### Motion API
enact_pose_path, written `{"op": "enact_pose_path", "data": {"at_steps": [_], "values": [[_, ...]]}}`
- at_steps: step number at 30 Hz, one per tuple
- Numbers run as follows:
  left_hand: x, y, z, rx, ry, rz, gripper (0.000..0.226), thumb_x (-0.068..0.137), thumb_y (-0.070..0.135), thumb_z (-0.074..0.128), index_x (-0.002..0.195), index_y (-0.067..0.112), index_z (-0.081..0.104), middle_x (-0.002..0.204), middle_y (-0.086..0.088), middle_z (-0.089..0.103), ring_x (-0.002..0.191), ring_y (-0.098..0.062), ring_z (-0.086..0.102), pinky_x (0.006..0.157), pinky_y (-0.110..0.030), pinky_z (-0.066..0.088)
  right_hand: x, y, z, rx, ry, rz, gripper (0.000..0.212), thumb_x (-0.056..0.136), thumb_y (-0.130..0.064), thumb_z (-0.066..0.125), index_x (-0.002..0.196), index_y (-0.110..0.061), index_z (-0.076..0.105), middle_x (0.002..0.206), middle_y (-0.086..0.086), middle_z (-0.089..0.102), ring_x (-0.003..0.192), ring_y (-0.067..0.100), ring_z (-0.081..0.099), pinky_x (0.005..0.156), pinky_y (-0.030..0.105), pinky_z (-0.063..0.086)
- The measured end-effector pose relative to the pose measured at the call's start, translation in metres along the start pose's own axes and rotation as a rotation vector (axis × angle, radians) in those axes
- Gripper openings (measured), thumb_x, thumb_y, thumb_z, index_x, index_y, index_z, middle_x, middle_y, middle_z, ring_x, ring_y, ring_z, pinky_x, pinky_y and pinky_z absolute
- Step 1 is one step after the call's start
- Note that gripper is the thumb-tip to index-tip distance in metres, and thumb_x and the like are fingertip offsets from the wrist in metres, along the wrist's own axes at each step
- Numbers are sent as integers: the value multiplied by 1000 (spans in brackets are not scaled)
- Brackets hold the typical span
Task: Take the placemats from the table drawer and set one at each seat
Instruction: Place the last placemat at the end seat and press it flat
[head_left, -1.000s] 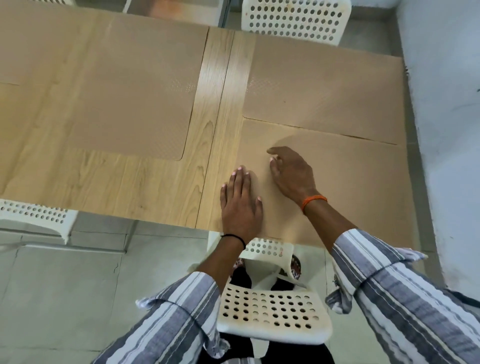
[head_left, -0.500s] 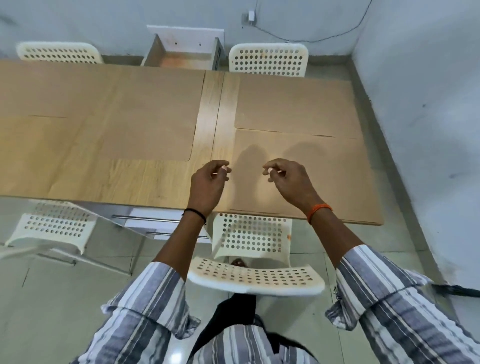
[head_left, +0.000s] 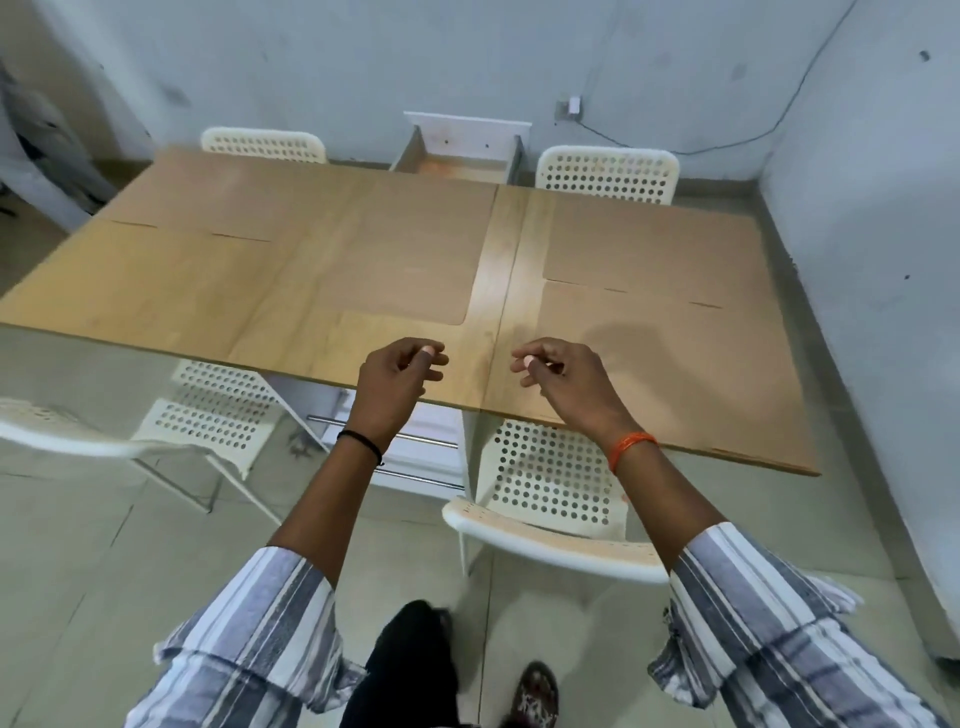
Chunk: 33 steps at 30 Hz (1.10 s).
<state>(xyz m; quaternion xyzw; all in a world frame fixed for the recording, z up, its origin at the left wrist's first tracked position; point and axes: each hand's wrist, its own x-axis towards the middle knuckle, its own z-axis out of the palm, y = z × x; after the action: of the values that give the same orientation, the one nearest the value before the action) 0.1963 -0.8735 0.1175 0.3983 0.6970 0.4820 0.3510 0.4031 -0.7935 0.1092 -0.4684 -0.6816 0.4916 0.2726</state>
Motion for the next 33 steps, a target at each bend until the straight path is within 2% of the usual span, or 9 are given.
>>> {"op": "enact_pose_path", "data": {"at_steps": [7,11,13,16,17,20,27,30,33], "values": [[66,-36,-85,-46,6,-44,23,99,21,51,105,11,70,98,-4,75,89,-22,72,77,-38,54,66,-23,81,-30,-33,58,21,99,-11,51,109,-13,70,101,0,74,83,10,72,66,11,46],[120,-53,-136,-31,-34,-65,22,98,18,51,103,9,70,97,-6,75,86,-22,71,75,-36,53,112,-33,136,-36,54,103,21,97,-9,53,106,-15,71,101,-1,74,84,11,71,65,11,45],[145,-62,-161,-13,-45,-91,22,98,17,50,103,10,71,96,-5,75,85,-20,72,74,-35,53,131,-36,163,-54,93,122,20,96,-10,55,107,-17,69,107,-3,71,88,9,67,72,16,46],[178,-73,-186,27,-99,-100,22,98,18,50,102,10,71,96,-5,75,84,-19,72,72,-30,53,148,-35,189,-106,143,165,30,95,-12,57,124,-15,62,125,-2,62,97,8,61,76,8,42],[189,-77,-191,36,-111,-109,22,98,18,50,103,10,71,96,-6,74,85,-18,71,72,-28,52,154,-34,196,-111,162,191,34,95,-13,57,129,-15,59,131,-1,58,103,11,60,80,10,42],[216,-85,-199,34,-145,-147,23,98,20,50,103,12,71,97,-3,74,88,-18,71,77,-32,54,166,-35,206,-118,195,272,41,96,-17,57,136,-17,51,140,2,49,115,15,55,88,24,43],[276,-100,-185,67,-203,-194,22,97,18,50,106,12,69,104,-6,72,88,-16,67,79,-35,52,215,-15,195,-176,214,423,51,96,-20,57,145,-16,41,148,6,37,130,22,46,105,33,42],[305,-107,-181,118,-165,-212,20,95,20,53,109,16,67,111,-3,68,101,-19,64,93,-41,52,246,-5,188,-159,247,480,56,95,-21,58,147,-15,37,152,7,31,138,26,40,113,40,37],[335,-108,-174,165,-99,-290,30,94,23,54,123,17,61,118,0,60,115,-22,58,101,-45,48,280,5,180,-149,275,539,59,96,-21,58,148,-15,33,155,7,27,142,27,32,115,38,31]]}}
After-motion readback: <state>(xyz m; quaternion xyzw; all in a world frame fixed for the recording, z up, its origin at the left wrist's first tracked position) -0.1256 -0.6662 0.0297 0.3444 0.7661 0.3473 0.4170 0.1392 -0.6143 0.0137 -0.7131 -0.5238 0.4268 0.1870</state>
